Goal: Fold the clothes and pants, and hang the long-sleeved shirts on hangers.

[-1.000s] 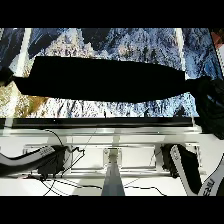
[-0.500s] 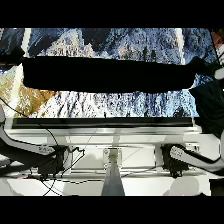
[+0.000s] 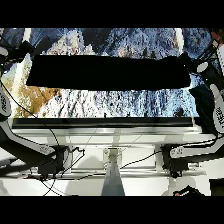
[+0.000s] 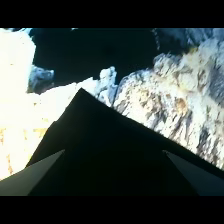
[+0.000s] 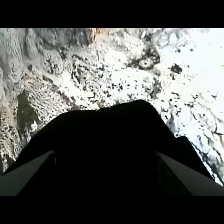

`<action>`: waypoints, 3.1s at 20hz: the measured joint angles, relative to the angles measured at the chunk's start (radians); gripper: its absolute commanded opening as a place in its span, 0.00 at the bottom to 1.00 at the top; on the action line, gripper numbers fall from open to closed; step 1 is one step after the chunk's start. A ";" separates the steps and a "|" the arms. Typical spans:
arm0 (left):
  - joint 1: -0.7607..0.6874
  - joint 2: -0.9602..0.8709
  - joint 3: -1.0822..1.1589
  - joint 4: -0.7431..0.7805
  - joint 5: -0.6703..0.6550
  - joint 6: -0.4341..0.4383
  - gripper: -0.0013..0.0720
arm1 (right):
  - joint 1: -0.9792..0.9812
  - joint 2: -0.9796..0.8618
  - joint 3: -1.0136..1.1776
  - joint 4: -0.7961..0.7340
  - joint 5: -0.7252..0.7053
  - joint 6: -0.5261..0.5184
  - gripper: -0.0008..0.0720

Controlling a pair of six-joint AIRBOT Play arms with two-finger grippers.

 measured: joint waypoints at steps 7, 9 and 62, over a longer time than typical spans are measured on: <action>0.151 0.039 -0.008 0.152 -0.438 -0.025 0.97 | 0.005 -0.003 0.029 -0.046 0.136 -0.031 0.97; 0.203 0.040 -0.029 0.139 -0.531 -0.026 0.97 | 0.005 -0.003 0.031 -0.050 0.160 -0.048 0.97; 0.023 0.187 -0.182 -0.171 -0.132 0.231 0.03 | 0.547 -0.117 0.370 -0.048 0.235 -0.159 0.03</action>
